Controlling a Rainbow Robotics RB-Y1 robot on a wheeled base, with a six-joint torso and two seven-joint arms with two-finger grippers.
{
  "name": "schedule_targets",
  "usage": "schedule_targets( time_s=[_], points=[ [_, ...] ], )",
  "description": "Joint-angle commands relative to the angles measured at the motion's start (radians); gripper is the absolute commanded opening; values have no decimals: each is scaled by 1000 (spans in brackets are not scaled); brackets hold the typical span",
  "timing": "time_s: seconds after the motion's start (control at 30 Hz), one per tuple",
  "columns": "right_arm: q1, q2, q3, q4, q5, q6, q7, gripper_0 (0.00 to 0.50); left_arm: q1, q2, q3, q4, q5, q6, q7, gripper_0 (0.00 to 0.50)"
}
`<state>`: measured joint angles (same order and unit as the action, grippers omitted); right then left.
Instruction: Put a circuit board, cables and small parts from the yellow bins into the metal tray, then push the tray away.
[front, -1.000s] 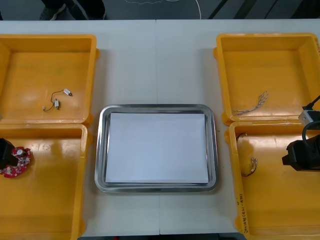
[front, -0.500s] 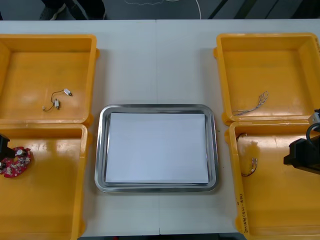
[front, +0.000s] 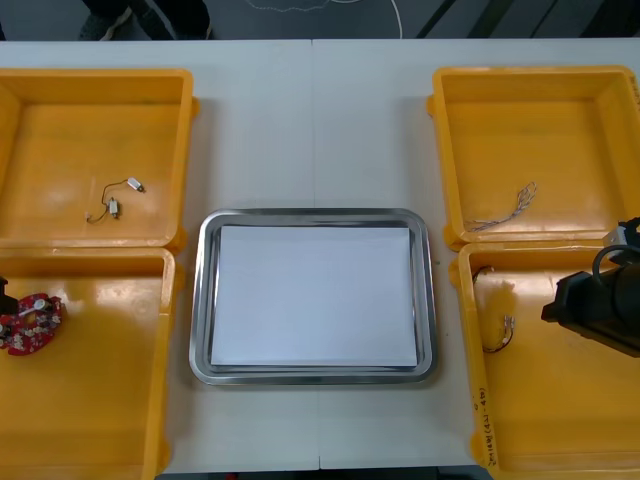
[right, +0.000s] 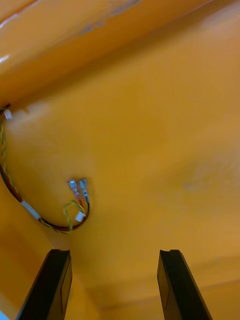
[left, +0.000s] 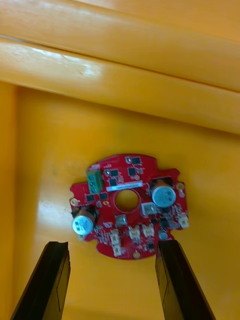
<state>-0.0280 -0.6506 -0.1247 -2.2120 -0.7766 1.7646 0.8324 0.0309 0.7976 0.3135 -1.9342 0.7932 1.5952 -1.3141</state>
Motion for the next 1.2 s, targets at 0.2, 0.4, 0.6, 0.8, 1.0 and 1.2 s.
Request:
schedule_targets(
  time_s=[0.2,0.4,0.6,0.8,1.0,1.2],
  points=[
    [3,11,111,-6,48,-62,-161,500,49,29,26,52,-19,-115,-240,500],
    [-20,12,174,11,72,-71,-214,500,57,14,26,78,-29,-152,-249,500],
    [-27,23,224,72,105,-140,-217,500,57,-15,26,90,-42,-159,-257,500],
    [-44,36,243,120,117,-174,-217,500,57,-51,26,97,-55,-159,-264,500],
    [-55,36,260,146,125,-186,-217,500,57,-63,26,107,-60,-141,-264,500],
    [-75,36,290,190,132,-209,-217,500,57,-63,24,118,-61,-132,-267,500]
  ],
)
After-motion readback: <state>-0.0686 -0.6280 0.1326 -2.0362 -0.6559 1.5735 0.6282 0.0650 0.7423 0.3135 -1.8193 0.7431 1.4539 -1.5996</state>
